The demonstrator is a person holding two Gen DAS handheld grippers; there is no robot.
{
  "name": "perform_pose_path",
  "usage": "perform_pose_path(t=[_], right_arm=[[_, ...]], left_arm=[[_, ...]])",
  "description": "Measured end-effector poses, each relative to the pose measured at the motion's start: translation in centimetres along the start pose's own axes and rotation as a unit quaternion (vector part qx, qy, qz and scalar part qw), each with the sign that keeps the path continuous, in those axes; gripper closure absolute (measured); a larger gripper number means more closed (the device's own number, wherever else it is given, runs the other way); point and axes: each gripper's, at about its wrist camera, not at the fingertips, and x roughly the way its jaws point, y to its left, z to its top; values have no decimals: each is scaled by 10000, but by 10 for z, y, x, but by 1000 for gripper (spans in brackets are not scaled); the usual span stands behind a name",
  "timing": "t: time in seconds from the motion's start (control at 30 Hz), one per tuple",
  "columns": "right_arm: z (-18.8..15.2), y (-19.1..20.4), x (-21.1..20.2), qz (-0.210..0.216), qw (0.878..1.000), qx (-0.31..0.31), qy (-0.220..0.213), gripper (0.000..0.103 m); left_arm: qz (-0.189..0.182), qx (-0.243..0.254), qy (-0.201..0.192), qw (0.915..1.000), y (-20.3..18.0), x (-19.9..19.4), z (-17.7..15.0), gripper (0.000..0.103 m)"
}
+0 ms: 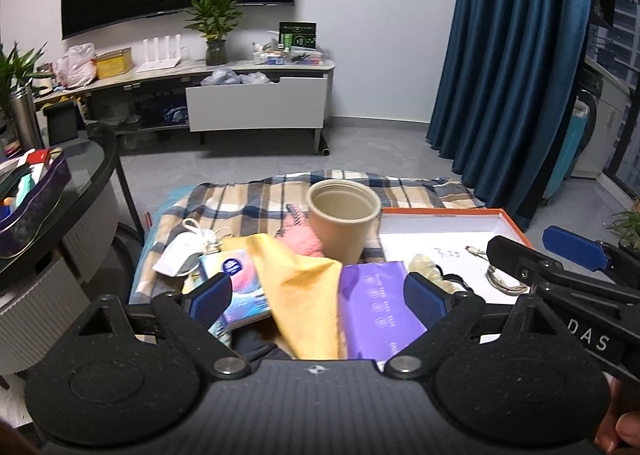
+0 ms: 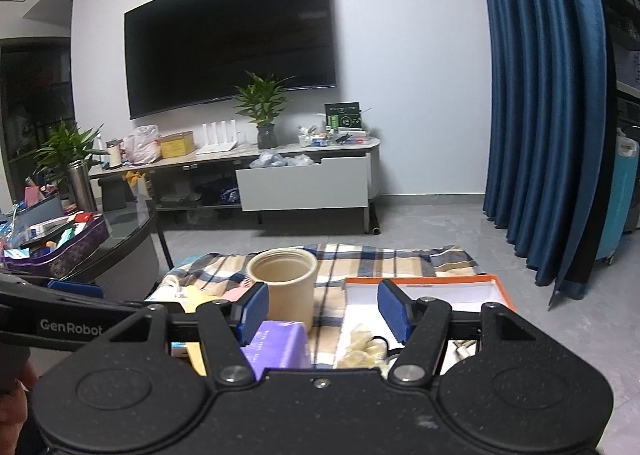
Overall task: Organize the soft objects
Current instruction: 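Move both tools back over the pile of soft items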
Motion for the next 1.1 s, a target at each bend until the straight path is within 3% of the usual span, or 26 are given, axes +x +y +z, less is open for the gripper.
perform_pose_path(t=[0.3,0.7,1.1], right_arm=[[-10,26,3,286,9995,-83,107,29],[-20,54,13,670,9968,-360,229,29],[-25,59,22,846,9949,-457,307,29]], left_arm=[[75,-172,-40,9998,28,-7,-13,8],[627,-607,292,9958,89,3,-37,8],[626,-596,683,9939,111,48,-64,8]])
